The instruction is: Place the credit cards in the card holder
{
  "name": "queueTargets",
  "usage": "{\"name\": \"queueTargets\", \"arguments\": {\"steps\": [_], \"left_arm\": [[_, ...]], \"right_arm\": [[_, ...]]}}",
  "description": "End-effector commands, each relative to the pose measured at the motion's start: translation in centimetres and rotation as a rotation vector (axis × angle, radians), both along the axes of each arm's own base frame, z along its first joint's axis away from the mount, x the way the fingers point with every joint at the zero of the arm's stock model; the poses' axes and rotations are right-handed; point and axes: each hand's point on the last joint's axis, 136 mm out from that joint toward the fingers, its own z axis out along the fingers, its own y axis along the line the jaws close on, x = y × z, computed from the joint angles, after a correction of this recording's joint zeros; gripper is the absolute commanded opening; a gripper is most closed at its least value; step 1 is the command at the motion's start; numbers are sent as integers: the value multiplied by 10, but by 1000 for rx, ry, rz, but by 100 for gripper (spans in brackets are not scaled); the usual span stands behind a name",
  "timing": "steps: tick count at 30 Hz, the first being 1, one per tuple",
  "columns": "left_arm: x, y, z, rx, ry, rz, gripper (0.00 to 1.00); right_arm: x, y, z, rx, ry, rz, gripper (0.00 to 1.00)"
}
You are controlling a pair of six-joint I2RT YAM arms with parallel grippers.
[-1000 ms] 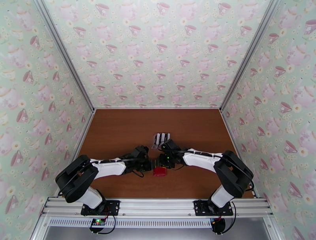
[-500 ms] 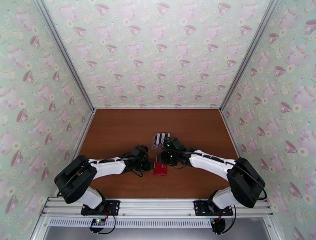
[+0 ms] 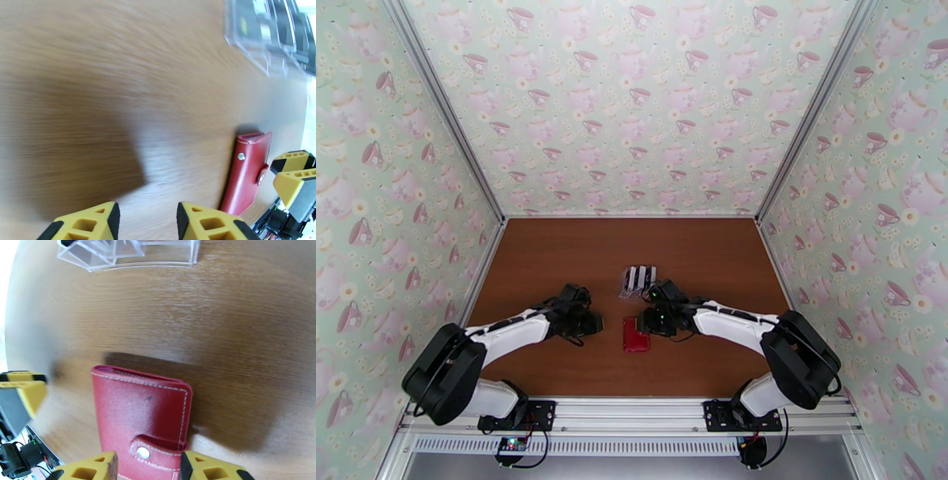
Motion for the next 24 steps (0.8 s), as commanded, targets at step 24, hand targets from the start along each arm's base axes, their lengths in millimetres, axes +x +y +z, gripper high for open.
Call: {"name": "queueTargets", "arguments": {"steps": [24], "left_arm": [[13,55,28,26,-63,83,56]], "right_arm": [[0,30,-14,-38,-23,70,49]]}}
